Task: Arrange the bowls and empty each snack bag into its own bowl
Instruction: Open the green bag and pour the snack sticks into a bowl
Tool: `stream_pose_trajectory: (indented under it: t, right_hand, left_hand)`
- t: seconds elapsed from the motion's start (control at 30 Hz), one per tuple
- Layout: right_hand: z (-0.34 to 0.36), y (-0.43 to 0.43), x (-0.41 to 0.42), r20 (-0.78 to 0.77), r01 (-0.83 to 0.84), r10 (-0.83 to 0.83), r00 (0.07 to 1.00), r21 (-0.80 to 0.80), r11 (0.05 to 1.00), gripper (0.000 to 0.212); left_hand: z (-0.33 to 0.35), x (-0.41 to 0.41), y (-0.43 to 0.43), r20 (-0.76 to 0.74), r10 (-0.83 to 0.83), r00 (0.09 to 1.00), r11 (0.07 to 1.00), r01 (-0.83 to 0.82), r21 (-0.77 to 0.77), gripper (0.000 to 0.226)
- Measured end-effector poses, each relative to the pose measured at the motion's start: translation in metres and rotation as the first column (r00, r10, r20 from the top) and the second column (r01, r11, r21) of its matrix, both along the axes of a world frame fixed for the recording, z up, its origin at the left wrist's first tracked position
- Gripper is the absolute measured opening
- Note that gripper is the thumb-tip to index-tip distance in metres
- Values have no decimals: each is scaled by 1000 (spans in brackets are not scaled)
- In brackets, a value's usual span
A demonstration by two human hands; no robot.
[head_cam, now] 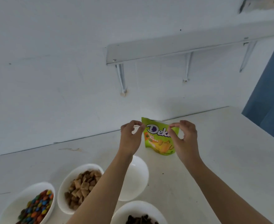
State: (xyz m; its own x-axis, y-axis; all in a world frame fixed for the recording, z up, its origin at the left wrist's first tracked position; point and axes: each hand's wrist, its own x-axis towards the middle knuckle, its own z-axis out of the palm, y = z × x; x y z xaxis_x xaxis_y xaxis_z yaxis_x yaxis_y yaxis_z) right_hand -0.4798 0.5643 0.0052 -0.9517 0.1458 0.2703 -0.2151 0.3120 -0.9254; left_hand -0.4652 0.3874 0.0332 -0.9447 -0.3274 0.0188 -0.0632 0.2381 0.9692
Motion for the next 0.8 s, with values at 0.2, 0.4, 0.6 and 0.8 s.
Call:
stream_pose_trajectory:
  t: [0.2, 0.4, 0.6, 0.8]
  right_hand:
    - [-11, -2, -17, 110, -70, 80, 991, -94, 993, 18]
    - [-11, -4, -20, 70, -29, 39, 997, -141, 990, 37]
    - [23, -43, 2, -94, -195, 179, 979, -207, 959, 38]
    - [67, -111, 35, -224, -387, 340, 913, -221, 895, 39]
  left_hand:
    - [-12, -32, 10, 67, -43, 997, 998, 41, 37, 13]
    - [-10, -28, 6, 46, -30, 999, 999, 28, 36, 10]
    - [28, 5, -32, -149, 85, 985, 995, -75, 73, 13]
    - [77, 67, -91, -350, 196, 916, 981, -187, 59, 22]
